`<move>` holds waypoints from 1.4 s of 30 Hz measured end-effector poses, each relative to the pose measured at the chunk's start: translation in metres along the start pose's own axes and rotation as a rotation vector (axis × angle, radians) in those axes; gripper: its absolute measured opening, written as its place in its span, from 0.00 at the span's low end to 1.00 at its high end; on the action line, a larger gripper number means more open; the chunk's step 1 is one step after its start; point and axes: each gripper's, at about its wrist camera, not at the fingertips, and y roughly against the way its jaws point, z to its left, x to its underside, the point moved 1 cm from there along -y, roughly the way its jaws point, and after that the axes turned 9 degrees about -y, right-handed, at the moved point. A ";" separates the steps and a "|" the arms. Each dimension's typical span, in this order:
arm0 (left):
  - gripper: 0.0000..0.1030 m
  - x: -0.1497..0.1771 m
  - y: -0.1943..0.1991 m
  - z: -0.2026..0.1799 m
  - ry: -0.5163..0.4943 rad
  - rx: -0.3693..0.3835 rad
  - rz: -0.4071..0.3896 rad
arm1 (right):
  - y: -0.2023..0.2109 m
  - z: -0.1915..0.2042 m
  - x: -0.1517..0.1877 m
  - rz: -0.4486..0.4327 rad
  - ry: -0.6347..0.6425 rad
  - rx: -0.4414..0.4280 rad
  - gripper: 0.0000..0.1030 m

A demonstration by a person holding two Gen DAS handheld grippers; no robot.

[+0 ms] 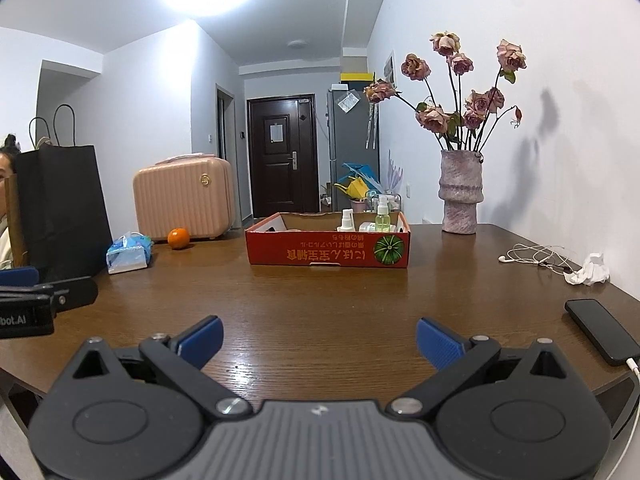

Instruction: Organize rigid objects

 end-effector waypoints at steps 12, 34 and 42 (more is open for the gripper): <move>1.00 0.001 0.000 0.000 0.003 0.004 0.001 | 0.001 0.000 -0.001 0.000 0.001 -0.010 1.00; 1.00 0.000 0.001 0.002 0.003 0.004 -0.002 | 0.001 0.001 -0.001 0.000 -0.004 -0.007 1.00; 1.00 0.000 0.003 0.002 0.002 0.003 -0.003 | 0.001 0.001 -0.001 -0.001 0.000 -0.013 1.00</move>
